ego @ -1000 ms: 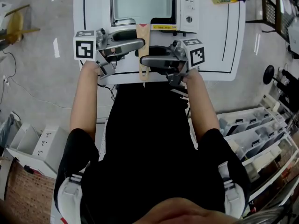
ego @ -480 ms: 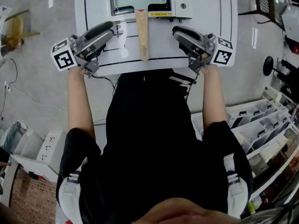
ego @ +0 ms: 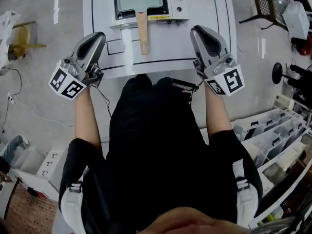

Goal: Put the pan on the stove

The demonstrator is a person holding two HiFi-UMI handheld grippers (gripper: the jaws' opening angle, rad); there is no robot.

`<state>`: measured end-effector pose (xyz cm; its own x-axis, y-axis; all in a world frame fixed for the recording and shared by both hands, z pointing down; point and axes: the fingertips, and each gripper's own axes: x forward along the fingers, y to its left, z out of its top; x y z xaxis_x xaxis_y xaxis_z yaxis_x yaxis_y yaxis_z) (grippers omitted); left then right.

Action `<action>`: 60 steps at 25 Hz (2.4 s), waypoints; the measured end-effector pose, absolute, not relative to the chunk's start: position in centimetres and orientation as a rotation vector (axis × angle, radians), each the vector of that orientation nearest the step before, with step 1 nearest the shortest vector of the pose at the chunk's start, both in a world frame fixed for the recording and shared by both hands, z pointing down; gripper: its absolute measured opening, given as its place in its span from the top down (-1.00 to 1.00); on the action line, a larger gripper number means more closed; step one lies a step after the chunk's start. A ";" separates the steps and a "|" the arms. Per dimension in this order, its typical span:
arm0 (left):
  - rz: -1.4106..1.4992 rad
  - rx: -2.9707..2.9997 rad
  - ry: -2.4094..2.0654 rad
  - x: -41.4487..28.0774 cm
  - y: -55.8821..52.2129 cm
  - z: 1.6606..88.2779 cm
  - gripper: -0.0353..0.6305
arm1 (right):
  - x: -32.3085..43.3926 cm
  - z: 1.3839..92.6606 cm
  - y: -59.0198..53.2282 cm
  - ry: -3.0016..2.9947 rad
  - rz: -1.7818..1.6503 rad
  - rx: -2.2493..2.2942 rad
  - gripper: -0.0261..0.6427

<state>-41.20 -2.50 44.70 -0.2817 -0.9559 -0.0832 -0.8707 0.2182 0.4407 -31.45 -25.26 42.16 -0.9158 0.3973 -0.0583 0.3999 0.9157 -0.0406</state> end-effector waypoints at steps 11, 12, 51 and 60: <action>-0.242 1.536 -2.758 -28.8 -1.2 41.3 0.83 | -19.9 41.6 -24.0 2.979 0.269 0.389 0.82; -0.250 1.538 -2.739 -27.5 -1.3 41.6 0.83 | -18.6 42.2 -24.3 2.998 0.231 0.366 0.81; -0.202 1.326 -2.802 -14.1 11.1 43.3 0.84 | -5.7 48.3 -15.4 3.132 -0.260 0.244 0.83; -0.214 1.310 -2.769 -14.1 10.5 44.3 0.84 | -5.5 48.6 -14.4 3.152 -0.222 0.299 0.84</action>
